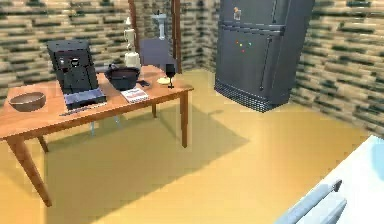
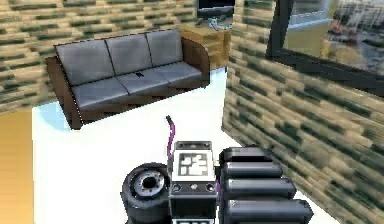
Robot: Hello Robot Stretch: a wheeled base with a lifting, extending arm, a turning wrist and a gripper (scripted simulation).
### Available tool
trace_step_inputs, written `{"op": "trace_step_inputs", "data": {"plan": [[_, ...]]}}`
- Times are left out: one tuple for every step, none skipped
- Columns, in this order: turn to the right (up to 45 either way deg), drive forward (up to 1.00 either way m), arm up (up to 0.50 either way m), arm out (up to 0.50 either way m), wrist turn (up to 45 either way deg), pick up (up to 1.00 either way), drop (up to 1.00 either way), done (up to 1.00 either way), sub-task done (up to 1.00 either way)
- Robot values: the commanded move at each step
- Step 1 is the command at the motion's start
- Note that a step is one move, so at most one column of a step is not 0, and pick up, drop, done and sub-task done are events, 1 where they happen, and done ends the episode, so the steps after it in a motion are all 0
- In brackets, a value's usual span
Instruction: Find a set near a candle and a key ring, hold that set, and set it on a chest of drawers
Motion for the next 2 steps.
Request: {"op": "trace_step_inputs", "data": {"plan": [[0.0, 0.75, 0.00, 0.00, 0.0, 0.00, 0.00, 0.00, 0.00], [45.0, 0.00, 0.00, 0.00, 0.0, 0.00, 0.00, 0.00, 0.00]]}}
